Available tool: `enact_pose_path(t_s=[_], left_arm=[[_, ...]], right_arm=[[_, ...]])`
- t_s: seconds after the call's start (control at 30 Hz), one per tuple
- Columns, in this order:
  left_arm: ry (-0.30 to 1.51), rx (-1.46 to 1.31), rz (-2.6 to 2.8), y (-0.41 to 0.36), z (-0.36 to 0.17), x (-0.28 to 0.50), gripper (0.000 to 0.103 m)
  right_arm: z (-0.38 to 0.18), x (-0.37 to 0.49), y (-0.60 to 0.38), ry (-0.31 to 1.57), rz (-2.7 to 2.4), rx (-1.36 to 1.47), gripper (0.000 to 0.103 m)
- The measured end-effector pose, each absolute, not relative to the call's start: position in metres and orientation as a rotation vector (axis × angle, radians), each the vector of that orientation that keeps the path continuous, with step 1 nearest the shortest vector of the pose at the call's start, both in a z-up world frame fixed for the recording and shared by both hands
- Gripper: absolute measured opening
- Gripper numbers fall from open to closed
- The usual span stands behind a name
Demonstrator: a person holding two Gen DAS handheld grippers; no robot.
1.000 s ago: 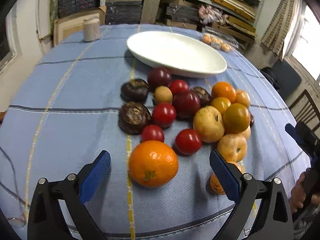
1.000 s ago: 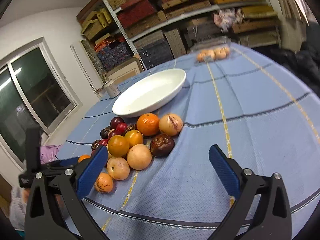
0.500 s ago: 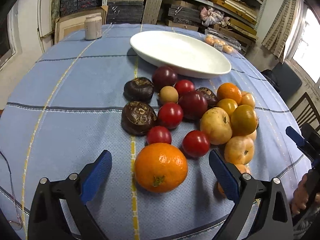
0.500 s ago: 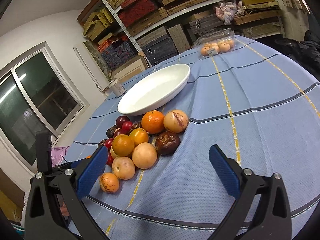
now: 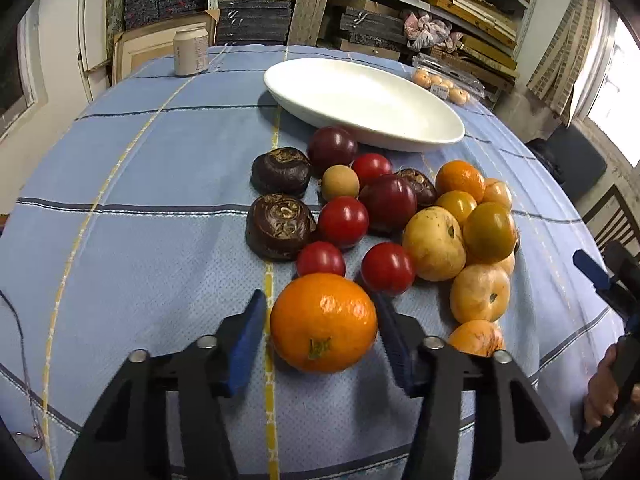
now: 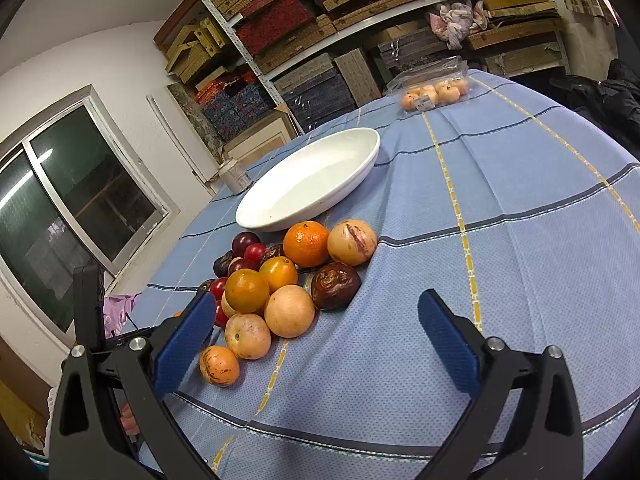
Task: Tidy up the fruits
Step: 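Grasp the orange with the left gripper while the right gripper grasps a small orange, then carry the orange with the left gripper onto the white plate while the right places its fruit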
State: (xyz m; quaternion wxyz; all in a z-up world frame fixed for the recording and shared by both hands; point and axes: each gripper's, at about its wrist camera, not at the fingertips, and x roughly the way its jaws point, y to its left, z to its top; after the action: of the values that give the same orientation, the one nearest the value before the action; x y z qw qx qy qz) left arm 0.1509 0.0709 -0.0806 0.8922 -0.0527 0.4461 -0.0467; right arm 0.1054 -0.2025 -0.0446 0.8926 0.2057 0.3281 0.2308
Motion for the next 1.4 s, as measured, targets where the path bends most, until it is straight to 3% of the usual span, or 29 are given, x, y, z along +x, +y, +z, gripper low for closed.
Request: enact_pose_path(t_s=[0.33,0.53,0.6,0.67,0.7,0.97,1.1,1.17,1.4], left_arm=[[0.881,-0.122,-0.105,0.075,-0.078,0.14,0.046],[0.785,-0.13,-0.023,0.098,-0.063,0.143,0.046],[0.779,-0.179,-0.035,0.108,-0.063,0.144,0.046],[0.782,-0.243,-0.065,0.117,-0.065,0.144,0.046],[0.779,-0.265,-0.069,0.121,-0.065,0.144,0.046],[0.75,-0.336,-0.116,0.134,-0.063,0.138,0.046],[0.704,-0.295,-0.137,0.127,-0.056,0.131,0.046],[0.695,-0.29,-0.141,0.125,-0.054,0.129,0.047],[0.692,-0.299,-0.144,0.126,-0.054,0.129,0.046]], right_arm=[[-0.042,0.103,-0.193,0.679,0.509,0.385,0.099],[-0.031,0.085,-0.134,0.727,0.596,0.139,0.098],[-0.028,0.077,-0.106,0.753,0.639,0.066,0.091],[-0.029,0.073,-0.078,0.789,0.659,-0.008,0.069],[-0.031,0.073,-0.067,0.815,0.664,-0.025,0.066],[-0.051,0.084,-0.033,0.917,0.506,-0.098,0.05],[-0.059,0.088,-0.018,0.918,0.458,-0.144,0.049],[-0.062,0.089,-0.013,0.918,0.45,-0.169,0.041],[-0.065,0.09,-0.019,0.919,0.486,-0.115,0.04]])
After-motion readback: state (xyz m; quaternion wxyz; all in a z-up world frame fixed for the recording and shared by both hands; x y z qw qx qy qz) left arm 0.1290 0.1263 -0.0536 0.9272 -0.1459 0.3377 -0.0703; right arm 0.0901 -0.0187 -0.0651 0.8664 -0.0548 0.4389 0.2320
